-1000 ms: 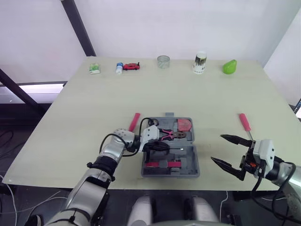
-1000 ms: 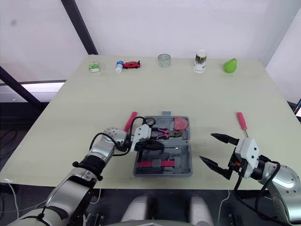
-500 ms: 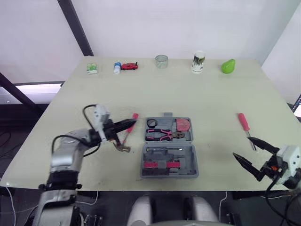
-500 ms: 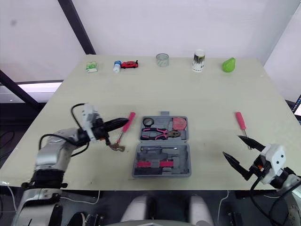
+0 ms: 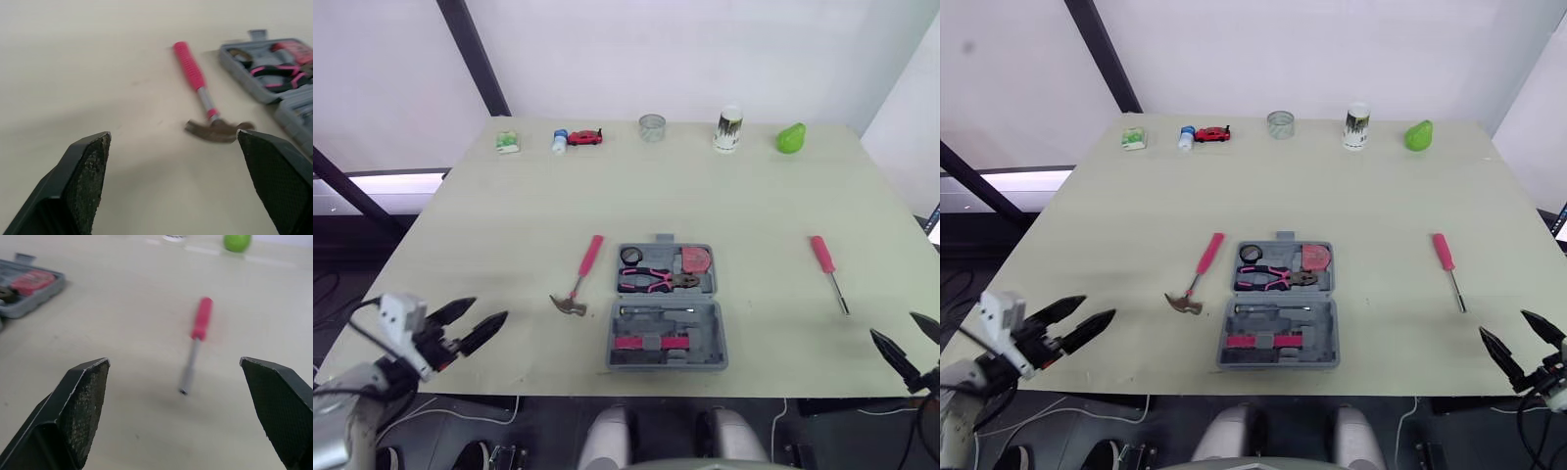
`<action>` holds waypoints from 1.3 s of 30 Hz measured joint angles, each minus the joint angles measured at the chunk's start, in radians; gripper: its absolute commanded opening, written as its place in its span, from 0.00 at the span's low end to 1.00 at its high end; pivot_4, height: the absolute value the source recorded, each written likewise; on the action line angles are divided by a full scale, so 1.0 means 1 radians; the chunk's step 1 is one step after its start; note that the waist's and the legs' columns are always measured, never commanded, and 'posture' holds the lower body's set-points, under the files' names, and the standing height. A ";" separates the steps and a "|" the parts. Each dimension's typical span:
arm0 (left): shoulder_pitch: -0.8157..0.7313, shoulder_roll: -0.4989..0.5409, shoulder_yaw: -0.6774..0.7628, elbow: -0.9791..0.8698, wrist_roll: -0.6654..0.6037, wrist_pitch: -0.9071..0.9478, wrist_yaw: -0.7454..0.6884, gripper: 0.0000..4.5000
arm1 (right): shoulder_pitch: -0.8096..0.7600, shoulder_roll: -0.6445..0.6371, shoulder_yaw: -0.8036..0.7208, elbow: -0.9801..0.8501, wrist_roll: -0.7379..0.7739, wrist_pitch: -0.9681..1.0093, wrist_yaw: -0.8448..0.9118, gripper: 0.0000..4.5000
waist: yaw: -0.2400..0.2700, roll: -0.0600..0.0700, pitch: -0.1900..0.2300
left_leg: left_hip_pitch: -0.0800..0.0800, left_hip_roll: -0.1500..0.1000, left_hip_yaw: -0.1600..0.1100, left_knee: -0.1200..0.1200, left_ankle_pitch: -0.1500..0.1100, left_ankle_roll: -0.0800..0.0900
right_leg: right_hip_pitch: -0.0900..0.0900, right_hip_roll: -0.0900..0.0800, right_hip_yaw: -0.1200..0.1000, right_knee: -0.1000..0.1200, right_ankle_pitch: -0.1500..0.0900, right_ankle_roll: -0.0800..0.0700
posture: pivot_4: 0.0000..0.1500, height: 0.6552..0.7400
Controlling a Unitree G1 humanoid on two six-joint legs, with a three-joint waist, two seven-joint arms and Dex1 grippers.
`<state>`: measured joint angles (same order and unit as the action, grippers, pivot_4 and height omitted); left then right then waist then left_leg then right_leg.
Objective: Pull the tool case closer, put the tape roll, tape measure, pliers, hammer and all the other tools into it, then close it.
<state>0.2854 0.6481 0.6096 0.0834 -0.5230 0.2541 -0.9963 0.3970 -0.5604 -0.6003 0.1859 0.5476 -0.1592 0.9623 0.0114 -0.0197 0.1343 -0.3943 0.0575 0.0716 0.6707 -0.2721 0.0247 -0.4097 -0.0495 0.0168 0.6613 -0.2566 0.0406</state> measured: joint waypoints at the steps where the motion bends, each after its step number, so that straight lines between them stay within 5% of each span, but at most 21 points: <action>1: 0.016 -0.010 0.010 0.004 0.000 -0.005 0.005 1.00 | 0.010 0.000 -0.008 0.012 0.002 -0.003 0.005 1.00 | 0.000 0.000 0.000 | 0.001 0.000 0.000 0.000 0.000 0.000 | 0.000 0.000 0.001 0.000 0.000 0.000 | 1.00 1.00; 15: 0.059 -0.056 0.007 0.006 -0.010 -0.049 0.042 1.00 | 0.037 0.000 -0.040 0.085 -0.015 -0.088 0.035 1.00 | -0.003 0.000 -0.001 | 0.003 0.000 -0.001 -0.001 0.000 0.000 | 0.000 0.000 0.003 0.001 0.000 0.000 | 1.00 1.00; 25: -0.066 -0.061 -0.141 -0.103 0.041 0.024 0.191 1.00 | 0.021 -0.014 0.151 -0.352 0.002 0.018 0.040 1.00 | 0.003 0.000 -0.001 | 0.001 0.000 -0.001 -0.001 0.000 0.000 | 0.000 0.000 0.002 0.000 0.000 0.001 | 1.00 1.00; 32: -0.114 -0.153 -0.265 -0.272 0.051 0.116 0.337 1.00 | 0.020 -0.072 0.274 -0.607 0.048 0.170 0.057 1.00 | -0.002 -0.001 -0.001 | 0.001 0.000 -0.002 -0.001 0.000 0.000 | 0.000 0.000 0.002 0.000 0.001 0.001 | 1.00 1.00; 39: -0.160 -0.255 -0.414 -0.362 0.121 0.274 0.554 1.00 | -0.071 -0.101 0.332 -0.694 0.053 0.246 0.038 1.00 | 0.003 -0.003 0.000 | 0.001 -0.001 -0.002 0.000 0.000 0.000 | 0.000 0.000 0.002 0.000 0.002 0.004 | 1.00 1.00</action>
<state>0.1252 0.3936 0.1956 -0.2791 -0.4022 0.5278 -0.4420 0.3256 -0.6615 -0.2683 -0.5077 0.6006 0.0870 1.0004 0.0144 -0.0222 0.1342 -0.3937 0.0562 0.0700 0.6709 -0.2721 0.0248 -0.4094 -0.0491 0.0185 0.6615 -0.2543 0.0443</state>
